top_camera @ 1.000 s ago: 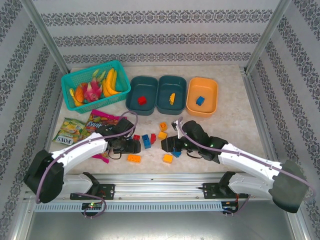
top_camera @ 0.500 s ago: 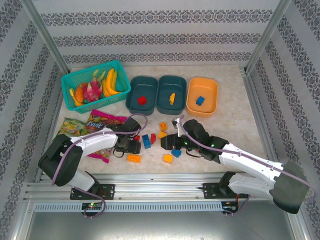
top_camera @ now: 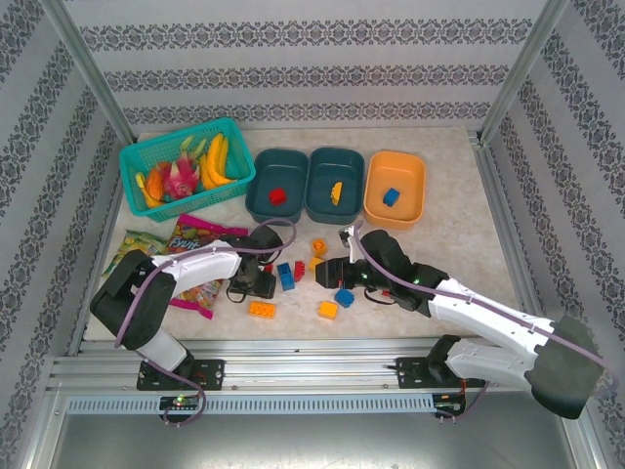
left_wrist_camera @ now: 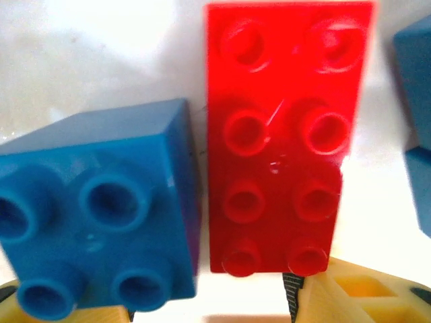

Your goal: Sort the legos into containers by color

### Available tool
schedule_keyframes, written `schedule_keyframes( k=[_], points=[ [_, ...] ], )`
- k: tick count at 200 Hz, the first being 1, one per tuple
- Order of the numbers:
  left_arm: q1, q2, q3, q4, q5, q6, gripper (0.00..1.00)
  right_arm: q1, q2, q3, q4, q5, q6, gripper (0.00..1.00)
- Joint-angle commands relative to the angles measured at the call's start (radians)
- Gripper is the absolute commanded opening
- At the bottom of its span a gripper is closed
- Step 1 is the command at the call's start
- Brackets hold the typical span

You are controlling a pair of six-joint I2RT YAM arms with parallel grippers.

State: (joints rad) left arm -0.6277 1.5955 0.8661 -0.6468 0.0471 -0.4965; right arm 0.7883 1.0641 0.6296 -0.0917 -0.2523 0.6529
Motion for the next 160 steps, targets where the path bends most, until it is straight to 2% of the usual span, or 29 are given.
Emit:
schedule_keyframes(
  k=[1, 26, 55, 92, 160],
  points=[
    [-0.029, 0.003, 0.044, 0.133, -0.026, 0.007, 0.63, -0.008, -0.001, 0.021, -0.010, -0.007, 0.010, 0.63],
    [-0.030, -0.084, 0.003, 0.126, -0.054, -0.065, 0.63, -0.014, -0.001, 0.019, -0.006, -0.009, 0.011, 0.63],
    [-0.030, -0.191, -0.060, 0.148, -0.063, -0.120, 0.69, -0.017, 0.005, 0.018, 0.000, -0.011, 0.016, 0.63],
    [-0.030, -0.128, -0.044, 0.133, -0.040, -0.133, 0.68, -0.021, 0.032, 0.031, 0.002, -0.029, 0.012, 0.63],
    [-0.030, -0.053, -0.033, 0.167, -0.051, -0.295, 0.61, -0.023, 0.038, 0.033, 0.000, -0.030, 0.019, 0.63]
  ],
)
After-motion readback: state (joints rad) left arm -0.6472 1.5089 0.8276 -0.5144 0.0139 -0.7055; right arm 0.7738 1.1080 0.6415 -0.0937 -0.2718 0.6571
